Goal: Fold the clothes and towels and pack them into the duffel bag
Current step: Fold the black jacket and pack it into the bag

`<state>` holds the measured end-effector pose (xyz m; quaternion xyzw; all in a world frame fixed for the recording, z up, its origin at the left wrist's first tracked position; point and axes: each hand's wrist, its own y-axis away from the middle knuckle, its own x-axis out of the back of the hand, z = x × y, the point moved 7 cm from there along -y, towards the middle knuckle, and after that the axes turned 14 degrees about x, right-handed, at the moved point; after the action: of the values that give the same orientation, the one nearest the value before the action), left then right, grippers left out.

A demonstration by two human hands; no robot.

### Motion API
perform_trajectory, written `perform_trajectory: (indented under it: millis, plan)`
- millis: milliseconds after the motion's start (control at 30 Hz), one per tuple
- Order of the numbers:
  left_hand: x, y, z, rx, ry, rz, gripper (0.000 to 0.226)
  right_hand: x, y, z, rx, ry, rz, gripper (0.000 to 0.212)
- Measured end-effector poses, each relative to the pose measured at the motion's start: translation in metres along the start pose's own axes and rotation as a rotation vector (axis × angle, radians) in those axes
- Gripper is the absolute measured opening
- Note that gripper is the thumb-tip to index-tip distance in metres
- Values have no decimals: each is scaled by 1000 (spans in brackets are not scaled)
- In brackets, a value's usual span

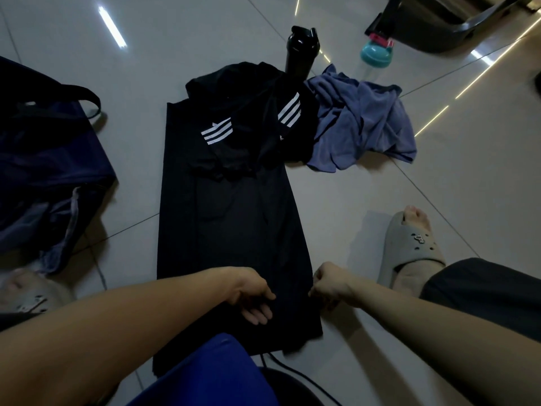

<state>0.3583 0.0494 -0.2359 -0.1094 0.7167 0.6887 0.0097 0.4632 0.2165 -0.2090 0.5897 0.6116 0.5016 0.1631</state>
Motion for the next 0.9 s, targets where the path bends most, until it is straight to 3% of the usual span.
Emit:
perform_trajectory:
  millis: [133,233,367,467,567,700,800,900]
  plan:
    - [49,17,7,-108,-75,243,26,8,3,-9,-5,214,-128,20]
    - [92,36,14,-252,60,454,17,33,-6,-37,121,354,44,21]
    - [112,49,15,-342,198,499,14,26,-12,-91,365,523,230,21]
    - [132,63,17,-368,-22,751,13,0,-16,-104,326,634,220,40]
    - [154,81,5,-338,-224,1027,15,-17,-22,-101,270,713,168,34]
    - [153,69,-21,-249,-368,974,23,-19,-19,-101,281,663,163,24]
    - [146,63,-30,-270,-416,980,22,-11,-10,-106,320,804,189,19]
    - [144,64,-39,-305,-384,1018,22,-18,-6,-104,434,881,107,6]
